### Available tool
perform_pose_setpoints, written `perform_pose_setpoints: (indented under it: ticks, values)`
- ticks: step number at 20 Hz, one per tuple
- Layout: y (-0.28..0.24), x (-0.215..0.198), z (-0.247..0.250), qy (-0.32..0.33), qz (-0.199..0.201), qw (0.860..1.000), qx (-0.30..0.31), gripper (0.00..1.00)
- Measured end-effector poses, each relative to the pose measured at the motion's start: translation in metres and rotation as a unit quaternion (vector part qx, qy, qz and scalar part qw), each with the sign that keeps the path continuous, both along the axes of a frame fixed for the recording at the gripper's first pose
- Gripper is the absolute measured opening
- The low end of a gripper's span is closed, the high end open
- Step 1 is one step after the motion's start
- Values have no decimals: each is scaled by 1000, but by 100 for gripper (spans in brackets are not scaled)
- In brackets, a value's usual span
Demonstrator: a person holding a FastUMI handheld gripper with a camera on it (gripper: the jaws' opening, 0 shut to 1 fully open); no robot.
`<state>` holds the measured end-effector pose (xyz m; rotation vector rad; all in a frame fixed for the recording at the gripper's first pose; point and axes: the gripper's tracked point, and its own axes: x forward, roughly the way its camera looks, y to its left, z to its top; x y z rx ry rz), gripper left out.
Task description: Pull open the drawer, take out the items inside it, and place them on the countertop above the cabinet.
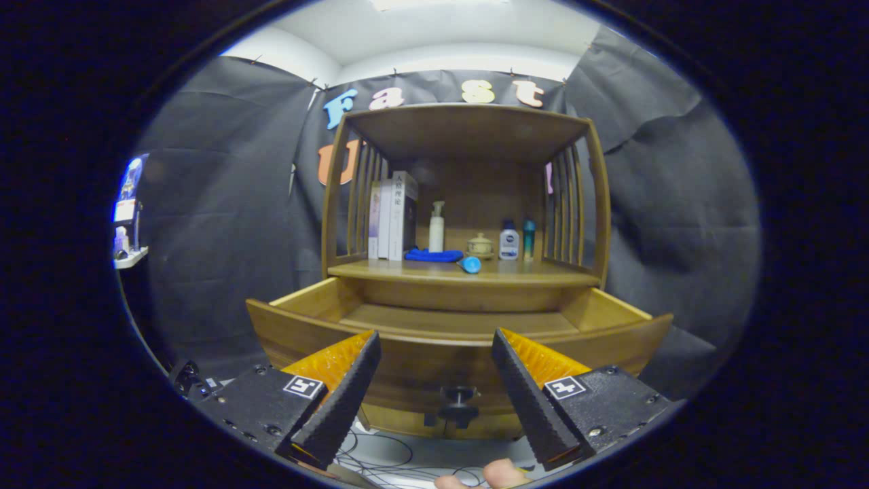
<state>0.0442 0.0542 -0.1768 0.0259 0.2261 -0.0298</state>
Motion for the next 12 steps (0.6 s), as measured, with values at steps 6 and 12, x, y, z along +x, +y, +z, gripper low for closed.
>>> perform_pose_setpoints:
  ticks: [6, 12]
  values:
    - [-14, 3, -47, 27, -16, 1000, -3, 100]
    - [-18, 16, -71, 35, -31, 999, -11, 100]
